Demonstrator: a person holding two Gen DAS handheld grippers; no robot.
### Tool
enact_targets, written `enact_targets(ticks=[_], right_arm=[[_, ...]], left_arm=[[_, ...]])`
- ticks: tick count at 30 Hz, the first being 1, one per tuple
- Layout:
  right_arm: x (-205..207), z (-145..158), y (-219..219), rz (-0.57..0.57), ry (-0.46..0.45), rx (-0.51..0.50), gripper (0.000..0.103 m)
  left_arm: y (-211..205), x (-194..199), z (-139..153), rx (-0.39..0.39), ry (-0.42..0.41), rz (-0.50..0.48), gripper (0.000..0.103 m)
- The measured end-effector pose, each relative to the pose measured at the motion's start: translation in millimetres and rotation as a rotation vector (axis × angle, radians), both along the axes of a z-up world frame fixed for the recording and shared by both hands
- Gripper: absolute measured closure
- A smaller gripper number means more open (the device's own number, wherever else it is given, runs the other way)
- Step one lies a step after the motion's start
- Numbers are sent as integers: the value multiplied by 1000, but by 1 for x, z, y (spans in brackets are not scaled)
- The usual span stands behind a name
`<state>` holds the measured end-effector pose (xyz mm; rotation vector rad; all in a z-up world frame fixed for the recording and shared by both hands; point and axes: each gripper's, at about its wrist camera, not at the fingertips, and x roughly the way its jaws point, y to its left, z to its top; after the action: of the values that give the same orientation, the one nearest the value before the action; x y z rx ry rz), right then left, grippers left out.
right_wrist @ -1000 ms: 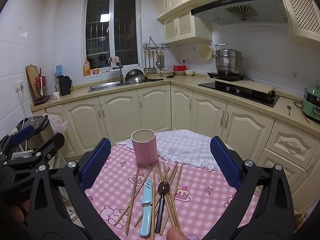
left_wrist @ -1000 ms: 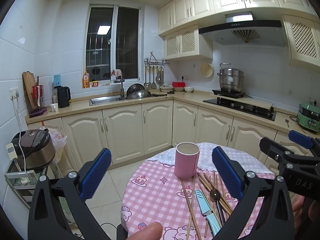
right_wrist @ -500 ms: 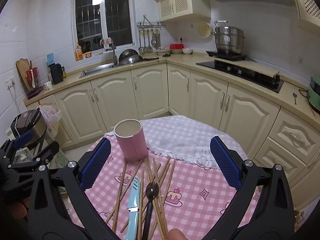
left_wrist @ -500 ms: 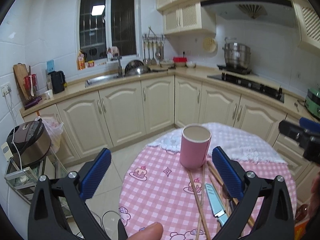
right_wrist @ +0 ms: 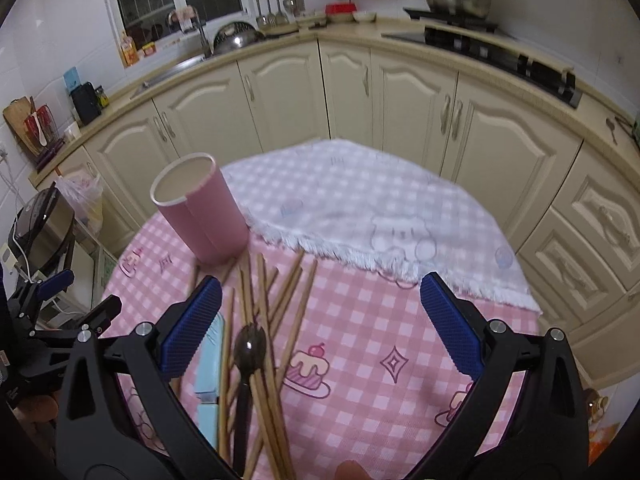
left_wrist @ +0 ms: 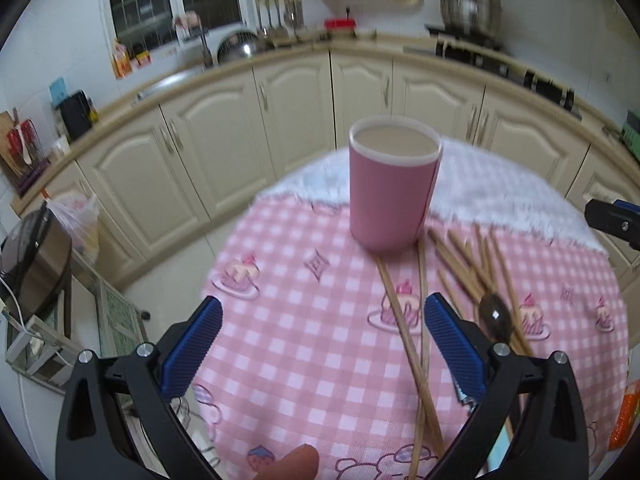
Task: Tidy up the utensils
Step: 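Lower the left gripper onto one chopstick and close while the right gripper grasps another chopstick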
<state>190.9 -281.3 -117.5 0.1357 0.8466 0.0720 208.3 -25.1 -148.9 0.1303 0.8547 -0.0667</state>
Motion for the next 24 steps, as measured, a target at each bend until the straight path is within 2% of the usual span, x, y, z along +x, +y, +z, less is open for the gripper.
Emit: enact_targets(ticks=[8,13,18,20,22,24], right_arm=[[20,-53,-6,12,155,2,6],[26,-71,-2,24,211,-4,7],[33,-81,4,37,247,-11,14],[37,-84,7,41,261,-19,15],[40,-88,10,41,276,-32,15],[44,-92,11,37,292,-39,20]], left_arm=[[-7,24,-44,0,139,14,5],[-10,34,-55,9,174,10,5],[-16,42,-59,19,193,-1,5],[-18,47,-62,23,202,-4,8],[-19,50,-66,8,223,-10,18],[-20,55,-69,-5,249,-13,28]])
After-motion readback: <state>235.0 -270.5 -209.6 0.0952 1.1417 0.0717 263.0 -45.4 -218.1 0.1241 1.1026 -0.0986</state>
